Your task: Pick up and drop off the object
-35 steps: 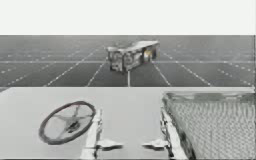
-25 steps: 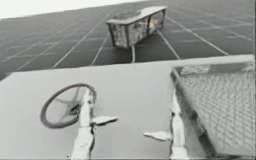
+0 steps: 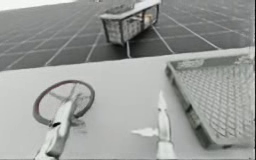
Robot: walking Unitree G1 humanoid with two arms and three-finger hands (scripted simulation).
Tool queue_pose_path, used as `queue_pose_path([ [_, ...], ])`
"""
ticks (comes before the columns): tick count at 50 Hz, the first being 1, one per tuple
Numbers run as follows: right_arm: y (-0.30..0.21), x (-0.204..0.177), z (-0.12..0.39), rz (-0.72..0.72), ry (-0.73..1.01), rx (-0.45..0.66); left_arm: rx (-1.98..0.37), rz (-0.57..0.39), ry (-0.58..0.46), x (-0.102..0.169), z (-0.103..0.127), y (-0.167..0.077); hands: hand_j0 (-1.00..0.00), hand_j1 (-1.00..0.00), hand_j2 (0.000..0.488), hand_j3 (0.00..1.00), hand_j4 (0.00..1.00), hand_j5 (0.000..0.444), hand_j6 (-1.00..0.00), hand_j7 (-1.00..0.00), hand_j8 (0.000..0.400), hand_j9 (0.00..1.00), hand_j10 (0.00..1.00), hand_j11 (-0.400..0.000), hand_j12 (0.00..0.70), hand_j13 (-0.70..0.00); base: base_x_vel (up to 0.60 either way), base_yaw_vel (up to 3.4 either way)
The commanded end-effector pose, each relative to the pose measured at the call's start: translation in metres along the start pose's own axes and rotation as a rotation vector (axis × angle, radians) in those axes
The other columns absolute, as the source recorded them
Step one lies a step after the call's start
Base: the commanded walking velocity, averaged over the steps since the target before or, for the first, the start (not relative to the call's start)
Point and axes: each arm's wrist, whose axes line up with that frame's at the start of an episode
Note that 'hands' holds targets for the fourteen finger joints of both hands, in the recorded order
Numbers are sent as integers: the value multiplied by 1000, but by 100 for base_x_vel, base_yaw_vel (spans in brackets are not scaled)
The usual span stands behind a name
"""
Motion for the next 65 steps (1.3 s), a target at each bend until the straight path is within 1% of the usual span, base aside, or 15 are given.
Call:
queue_pose_path([
  [1,5,-10,-7,16,23,25,-18,-117,96,-11,-6,-12,-1000,-1000,0,0,0,0,-1000,-1000,400,0,0,0,700,0,0,0],
  [10,7,-5,-3,31,20,20,-551,7,-66,-53,40,50,-1000,-1000,0,0,0,0,-1000,-1000,400,0,0,0,700,0,0,0],
  [19,30,1,-22,127,-20,-36,-1563,-271,-341,-81,109,106,-1000,-1000,0,0,0,0,-1000,-1000,400,0,0,0,700,0,0,0],
  [25,64,3,-25,235,-85,-17,-1436,-189,-268,-107,152,128,-1000,-1000,0,0,0,0,-1000,-1000,400,0,0,0,700,0,0,0],
  [26,162,31,-46,210,-67,660,-2053,-394,-335,-106,53,74,-1000,-1000,0,0,0,0,-1000,-1000,400,0,0,0,700,0,0,0],
  [27,177,30,-50,225,-42,681,-2052,-403,-340,-107,52,67,-1000,-1000,0,0,0,0,-1000,-1000,400,0,0,0,700,0,0,0],
  [32,160,19,-69,295,-86,269,-2047,-444,-335,-118,75,73,-1000,-1000,0,0,0,0,-1000,-1000,400,0,0,0,700,0,0,0],
  [39,183,46,-16,303,-332,233,-2061,-487,-341,-124,85,69,-1000,-1000,0,0,0,0,-1000,-1000,400,0,0,0,700,0,0,0],
  [42,187,35,-8,280,-322,270,-2057,-481,-351,-116,90,53,-1000,-1000,0,112,1000,444,-1000,-1000,400,112,1000,-400,700,-700,0,0],
  [43,191,39,-15,237,-318,266,-2053,-499,-330,-117,93,60,-1000,-1000,0,931,1000,34,-1000,-1000,400,931,1000,-400,700,-700,0,0],
  [44,188,36,-17,226,-325,269,-2045,-487,-326,-122,94,58,-1000,-1000,0,989,1000,5,-1000,-1000,400,989,1000,-400,700,-700,0,0],
  [60,103,75,-32,5,195,664,-1870,-511,-18,-97,62,17,-989,-1000,5,1000,1000,0,-989,-1000,400,1000,1000,-400,700,-700,0,0],
  [62,86,79,-47,-64,230,652,-1829,-520,36,-84,61,7,-23,-1000,488,1000,1000,0,-23,-1000,400,1000,1000,-400,700,-700,0,0],
  [63,86,75,-52,-137,235,656,-1813,-532,74,-73,67,1,0,0,0,1000,1000,0,0,0,0,1000,1000,-400,0,-700,0,0],
  [65,82,70,-51,-251,159,603,-1811,-520,82,-85,58,-3,0,0,0,1000,1000,0,0,0,0,1000,1000,-400,0,-700,0,0],
])
